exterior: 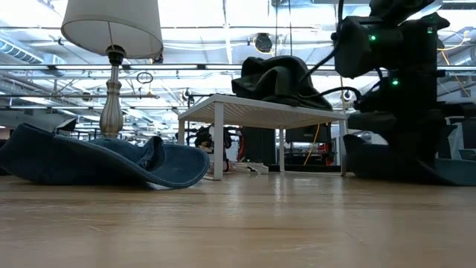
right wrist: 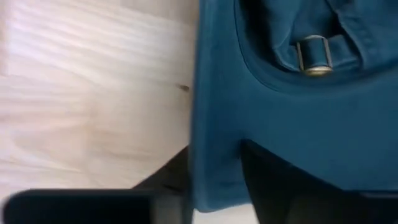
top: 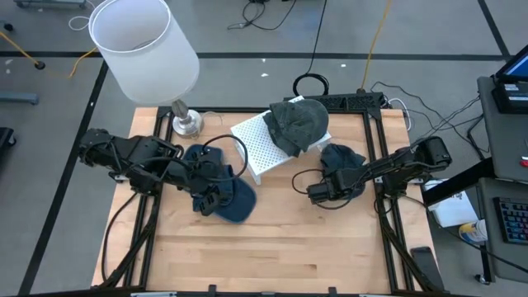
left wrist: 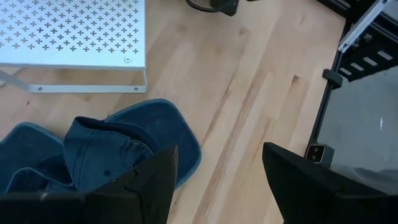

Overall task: Pick & Place hat
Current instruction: Put the blue cap on the shelf

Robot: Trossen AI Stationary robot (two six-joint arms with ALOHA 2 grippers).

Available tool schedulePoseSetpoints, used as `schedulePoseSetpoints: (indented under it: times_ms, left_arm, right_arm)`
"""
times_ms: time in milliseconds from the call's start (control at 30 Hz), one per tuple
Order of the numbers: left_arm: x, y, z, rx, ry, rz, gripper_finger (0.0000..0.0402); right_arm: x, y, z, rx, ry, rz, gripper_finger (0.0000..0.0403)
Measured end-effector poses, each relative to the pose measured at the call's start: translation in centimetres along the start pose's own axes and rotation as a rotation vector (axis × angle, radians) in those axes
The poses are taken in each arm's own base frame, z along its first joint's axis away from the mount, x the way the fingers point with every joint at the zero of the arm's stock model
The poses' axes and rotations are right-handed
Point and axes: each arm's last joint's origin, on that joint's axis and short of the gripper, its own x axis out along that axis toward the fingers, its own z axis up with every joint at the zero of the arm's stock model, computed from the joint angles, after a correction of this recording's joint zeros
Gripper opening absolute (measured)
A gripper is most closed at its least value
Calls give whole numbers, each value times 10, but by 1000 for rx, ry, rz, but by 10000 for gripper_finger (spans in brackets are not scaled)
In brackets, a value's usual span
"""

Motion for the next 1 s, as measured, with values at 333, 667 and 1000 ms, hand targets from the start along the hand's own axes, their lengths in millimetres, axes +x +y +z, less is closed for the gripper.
schedulePoseSetpoints:
  times_ms: [333,667,1000]
  left_arm:
    - [0,0,0,-24,-5,4,241]
    - [0,1,1,-27,-34,30,241]
    - [0,2,2,-100,-74,62,241]
  right_arm:
    - [-24,-12,-30,-172,107,-3,11]
    - [-111,-32,-60,-363,198,426,3]
    - [-178,-55,-65,-529,90,1057,2]
